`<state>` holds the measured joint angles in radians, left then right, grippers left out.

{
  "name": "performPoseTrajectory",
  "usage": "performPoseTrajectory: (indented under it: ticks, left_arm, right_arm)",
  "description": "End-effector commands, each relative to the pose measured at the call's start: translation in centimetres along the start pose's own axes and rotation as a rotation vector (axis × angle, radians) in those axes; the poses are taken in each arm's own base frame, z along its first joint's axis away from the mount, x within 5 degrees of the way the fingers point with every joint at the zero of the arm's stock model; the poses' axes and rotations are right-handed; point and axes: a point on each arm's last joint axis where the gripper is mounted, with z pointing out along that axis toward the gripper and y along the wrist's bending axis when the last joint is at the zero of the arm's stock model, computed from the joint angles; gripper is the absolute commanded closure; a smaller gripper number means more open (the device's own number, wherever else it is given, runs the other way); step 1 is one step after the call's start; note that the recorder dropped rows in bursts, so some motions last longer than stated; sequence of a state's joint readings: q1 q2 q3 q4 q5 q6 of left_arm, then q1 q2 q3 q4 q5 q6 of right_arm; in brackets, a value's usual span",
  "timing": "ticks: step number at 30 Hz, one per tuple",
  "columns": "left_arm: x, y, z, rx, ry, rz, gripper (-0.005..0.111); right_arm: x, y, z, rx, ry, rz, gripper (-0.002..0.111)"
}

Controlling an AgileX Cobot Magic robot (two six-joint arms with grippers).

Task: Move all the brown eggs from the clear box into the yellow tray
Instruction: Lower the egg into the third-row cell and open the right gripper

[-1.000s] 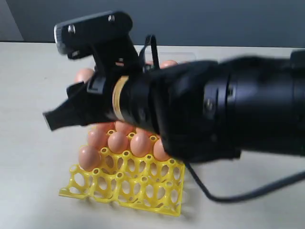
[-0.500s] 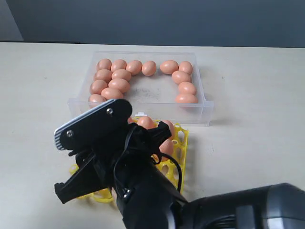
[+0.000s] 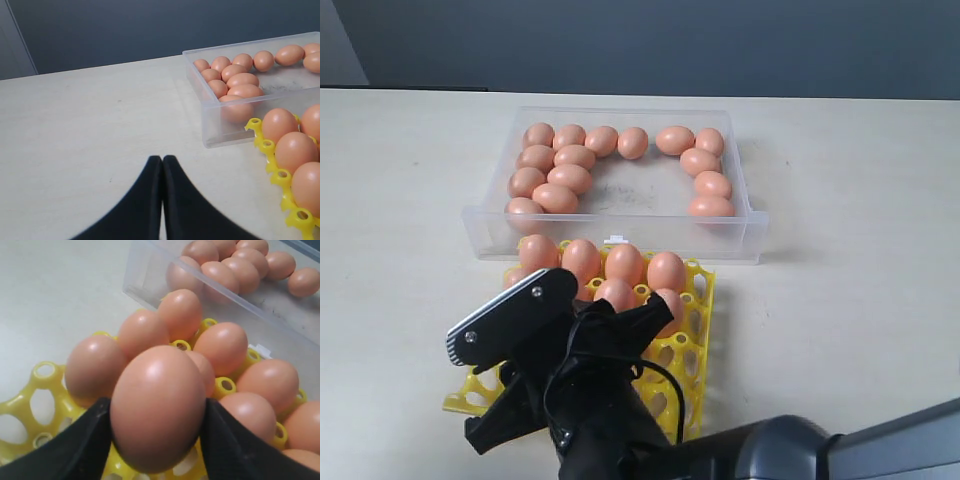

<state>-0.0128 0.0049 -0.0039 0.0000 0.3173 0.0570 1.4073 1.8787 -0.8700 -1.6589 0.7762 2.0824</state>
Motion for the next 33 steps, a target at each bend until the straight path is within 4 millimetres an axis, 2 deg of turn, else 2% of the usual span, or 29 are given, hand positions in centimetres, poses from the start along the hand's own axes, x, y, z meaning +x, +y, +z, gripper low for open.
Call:
performPoseTrajectory:
  ticks: [1,5,10,15,31,33]
  left_arm:
    - [0.0,0.0,0.0,-0.005,-0.009,-0.001,0.106]
    - [0.0,0.0,0.0,-0.005,-0.009,-0.001,0.106]
    - [0.0,0.0,0.0,-0.005,-0.009,-0.001,0.106]
    - [0.0,0.0,0.0,-0.005,-0.009,-0.001,0.106]
    - [0.0,0.0,0.0,-0.005,-0.009,-0.001,0.106]
    - [0.0,0.0,0.0,-0.005,-0.009,-0.001,0.106]
  right_arm:
    - [-0.6,0.6,0.5,-0.010,-0.010,0.045,0.108]
    - [-0.4,0.7,1.2,0.007,0.024,0.080,0.108]
    - [-0.1,-0.4,1.2,0.109,0.067,0.173,0.108]
    - [-0.8,0.6,0.7,-0.034,0.063,0.144,0.107]
    - [-0.6,0.4,0.6,-0.013,0.090,0.184,0.051]
    - [-0.6,0.4,0.6,-0.013,0.090,0.184,0.048]
